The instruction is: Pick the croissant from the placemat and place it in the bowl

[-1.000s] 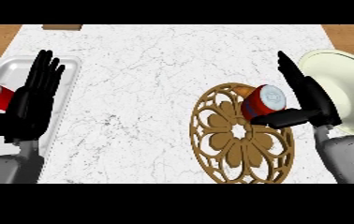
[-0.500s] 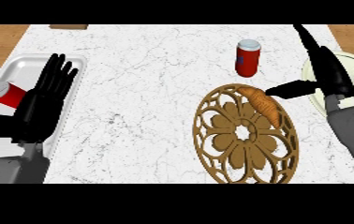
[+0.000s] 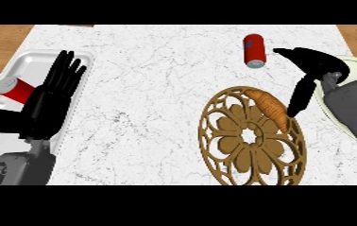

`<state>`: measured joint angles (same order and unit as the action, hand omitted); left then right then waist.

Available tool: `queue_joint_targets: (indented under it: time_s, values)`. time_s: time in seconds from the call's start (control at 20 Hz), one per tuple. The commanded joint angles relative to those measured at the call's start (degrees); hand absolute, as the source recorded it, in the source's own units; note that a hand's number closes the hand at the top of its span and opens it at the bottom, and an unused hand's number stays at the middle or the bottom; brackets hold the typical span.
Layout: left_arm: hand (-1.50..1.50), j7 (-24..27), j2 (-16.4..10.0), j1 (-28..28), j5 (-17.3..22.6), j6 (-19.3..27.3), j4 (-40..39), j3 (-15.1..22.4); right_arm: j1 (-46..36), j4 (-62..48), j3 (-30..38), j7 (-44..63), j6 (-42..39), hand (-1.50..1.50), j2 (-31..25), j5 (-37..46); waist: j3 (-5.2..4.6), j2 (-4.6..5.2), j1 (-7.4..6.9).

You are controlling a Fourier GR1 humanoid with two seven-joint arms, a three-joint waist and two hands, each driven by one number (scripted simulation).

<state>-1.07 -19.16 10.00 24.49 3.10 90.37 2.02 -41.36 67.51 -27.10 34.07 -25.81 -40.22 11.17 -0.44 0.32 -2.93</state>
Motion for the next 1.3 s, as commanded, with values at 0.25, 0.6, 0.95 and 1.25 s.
queue_joint_targets:
  time_s: [0.25, 0.6, 0.95, 1.25]
  values:
    - [0.0, -0.03, -0.45, -1.9, -0.27, -0.44, 0.08, -2.21, -14.07, -6.26, 1.72, 21.19, -20.25, -1.5, 10.33, -9.49, 0.37, -0.36, 2.09]
    - [0.0, 2.27, -0.38, -2.47, 1.14, -4.35, -3.61, -5.33, -9.67, -1.8, 2.89, 25.36, -16.29, -1.5, 14.0, -8.67, 0.39, -0.42, 3.04]
    - [0.0, -0.36, 1.06, -3.59, -0.83, -1.84, 1.65, -4.4, -0.86, 8.16, 2.76, 27.8, -14.19, -1.5, 12.33, -7.58, 0.42, -0.56, 3.22]
    - [0.0, 0.32, 2.27, -1.65, -2.13, -2.37, -0.99, -5.32, 4.49, 10.43, 2.05, 16.65, -11.05, -1.5, 11.33, 4.19, 0.43, -0.3, 2.99]
